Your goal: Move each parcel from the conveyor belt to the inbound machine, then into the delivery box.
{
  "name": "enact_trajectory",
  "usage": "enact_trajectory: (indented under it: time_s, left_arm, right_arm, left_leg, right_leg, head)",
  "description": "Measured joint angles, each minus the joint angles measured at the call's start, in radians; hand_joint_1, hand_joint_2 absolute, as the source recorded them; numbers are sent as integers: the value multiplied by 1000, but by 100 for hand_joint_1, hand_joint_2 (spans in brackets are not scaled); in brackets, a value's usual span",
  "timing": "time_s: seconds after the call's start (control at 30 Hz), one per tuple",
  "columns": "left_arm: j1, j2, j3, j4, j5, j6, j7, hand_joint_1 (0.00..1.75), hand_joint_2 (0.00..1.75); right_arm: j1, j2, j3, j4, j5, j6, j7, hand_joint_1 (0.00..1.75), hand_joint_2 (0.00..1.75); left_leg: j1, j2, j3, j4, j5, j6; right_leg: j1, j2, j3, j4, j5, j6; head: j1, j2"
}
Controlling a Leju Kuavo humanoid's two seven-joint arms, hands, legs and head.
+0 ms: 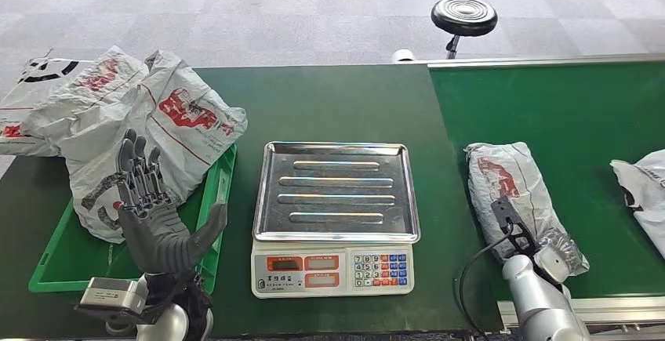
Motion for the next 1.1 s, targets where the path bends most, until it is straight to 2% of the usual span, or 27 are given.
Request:
enact_trajectory:
  time_s: [0.47, 0.53, 0.63, 0.7, 0.73, 0.83, 0.87, 0.97, 1.1]
  left_arm:
    - [0, 1, -5, 0, -15, 1, 0, 0, 175]
    - [2, 1, -5, -1, -16, 5, 0, 0, 175]
    - [11, 1, -5, -9, -23, 14, 4, 0, 175]
    - [21, 1, -5, -20, -31, 18, 12, 0, 175]
    - [24, 1, -5, -24, -35, 19, 16, 0, 175]
    - [25, 1, -7, -25, -39, 22, 25, 0, 175]
    - [22, 1, -10, -23, -40, 23, 26, 0, 175]
    - [13, 1, -19, -14, -39, 24, 26, 0, 175]
    - [-11, 1, -29, 4, -35, 23, 23, 0, 175]
  right_arm:
    - [-12, 18, -16, 31, -6, -10, -44, 175, 175]
    - [-11, 23, -16, 30, -5, -63, -45, 175, 175]
    - [14, 41, -17, -23, -11, -274, -44, 175, 175]
    - [67, 79, -28, -189, -40, -421, -112, 175, 175]
    - [97, 108, -41, -310, -65, -462, -183, 175, 175]
    - [156, 224, -117, -709, -174, -495, -460, 175, 175]
    - [170, 260, -139, -826, -201, -497, -513, 175, 175]
    - [219, 328, -154, -1072, -217, -498, -514, 175, 175]
    - [275, 380, -115, -1249, -184, -495, -500, 175, 175]
  left_leg:
    - [0, -1, 1, 0, 0, 1]
    - [0, -1, 1, 0, 0, 1]
    - [0, -2, 0, 0, 0, 1]
    - [0, -5, -2, 0, 1, 1]
    - [0, -6, -3, 0, 1, 1]
    - [0, -7, -4, 0, 1, 0]
    - [0, -7, -4, 0, 1, 0]
    - [1, -11, -4, 0, 1, -1]
    - [1, -4, -2, 0, -2, -2]
  right_leg:
    - [0, -1, 3, 0, 0, 0]
    - [0, -1, 3, 0, 0, 0]
    - [0, -2, 2, 0, 0, 0]
    - [0, -5, 1, 1, 0, 0]
    - [0, -6, 0, 1, 0, 0]
    - [0, -6, -3, 1, -1, 0]
    - [1, -7, -3, 1, -2, 0]
    - [1, -11, 0, 1, -5, -1]
    - [1, -5, 0, 1, -4, -2]
  head:
    - [0, 0]
    - [0, 0]
    - [0, 0]
    - [0, 0]
    - [0, 0]
    - [0, 0]
    - [0, 0]
    - [0, 0]
    - [0, 0]
